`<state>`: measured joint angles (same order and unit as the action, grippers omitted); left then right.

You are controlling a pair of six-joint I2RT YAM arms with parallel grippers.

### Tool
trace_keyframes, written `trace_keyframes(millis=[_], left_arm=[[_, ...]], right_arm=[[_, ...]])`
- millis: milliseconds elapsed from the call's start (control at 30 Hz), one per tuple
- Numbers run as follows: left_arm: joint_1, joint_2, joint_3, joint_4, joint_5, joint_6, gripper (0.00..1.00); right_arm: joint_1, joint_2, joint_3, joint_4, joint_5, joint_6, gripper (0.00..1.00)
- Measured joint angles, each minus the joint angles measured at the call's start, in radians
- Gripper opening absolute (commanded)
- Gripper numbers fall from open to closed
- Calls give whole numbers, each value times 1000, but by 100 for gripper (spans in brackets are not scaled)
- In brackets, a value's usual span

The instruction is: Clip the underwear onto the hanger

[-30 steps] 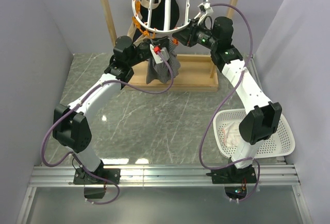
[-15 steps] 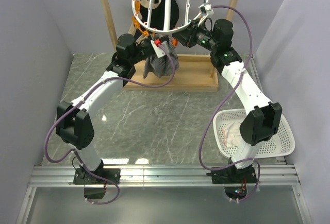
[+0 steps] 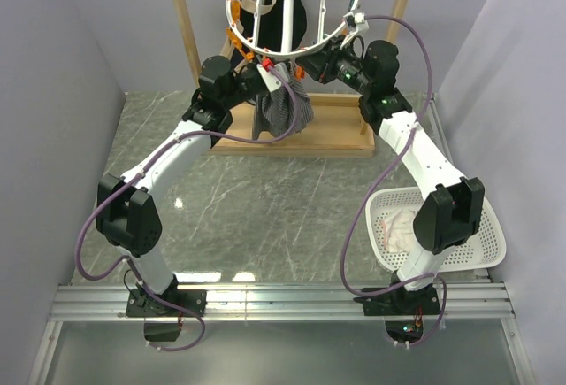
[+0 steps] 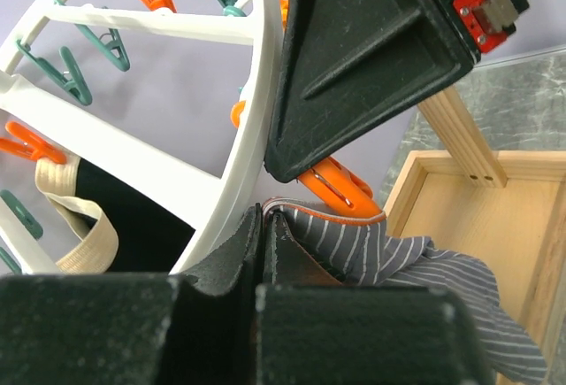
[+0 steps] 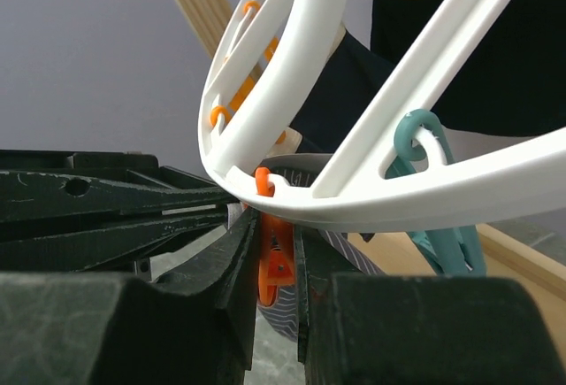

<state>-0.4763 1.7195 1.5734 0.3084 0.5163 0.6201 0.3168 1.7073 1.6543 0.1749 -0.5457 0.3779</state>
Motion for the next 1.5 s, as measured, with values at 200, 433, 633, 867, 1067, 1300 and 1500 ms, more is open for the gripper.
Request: trace_keyframes(millis=[200, 433, 633, 867, 1067, 1300, 1500], left_arm=[[-10, 0, 0, 0, -34, -33, 0], [-24, 0, 0, 0, -105, -108, 0], [-27, 0, 0, 0, -133, -139, 0], [-29, 0, -3, -16, -149, -151, 0], [-34, 0, -3, -49, -177, -191, 0], [-37, 5, 24, -89, -200, -261, 0], [-37, 15, 97, -141, -209, -330, 0]], right_arm=[[5, -5, -30, 43, 28, 56, 0], [6, -5, -57, 89, 53, 120, 0], [8, -6, -65, 95, 83, 140, 0], [8, -9, -94, 133, 121, 178, 0], [8, -10, -123, 182, 149, 219, 0], [8, -10, -142, 216, 156, 228, 0], [8, -17, -182, 282, 163, 227, 0]])
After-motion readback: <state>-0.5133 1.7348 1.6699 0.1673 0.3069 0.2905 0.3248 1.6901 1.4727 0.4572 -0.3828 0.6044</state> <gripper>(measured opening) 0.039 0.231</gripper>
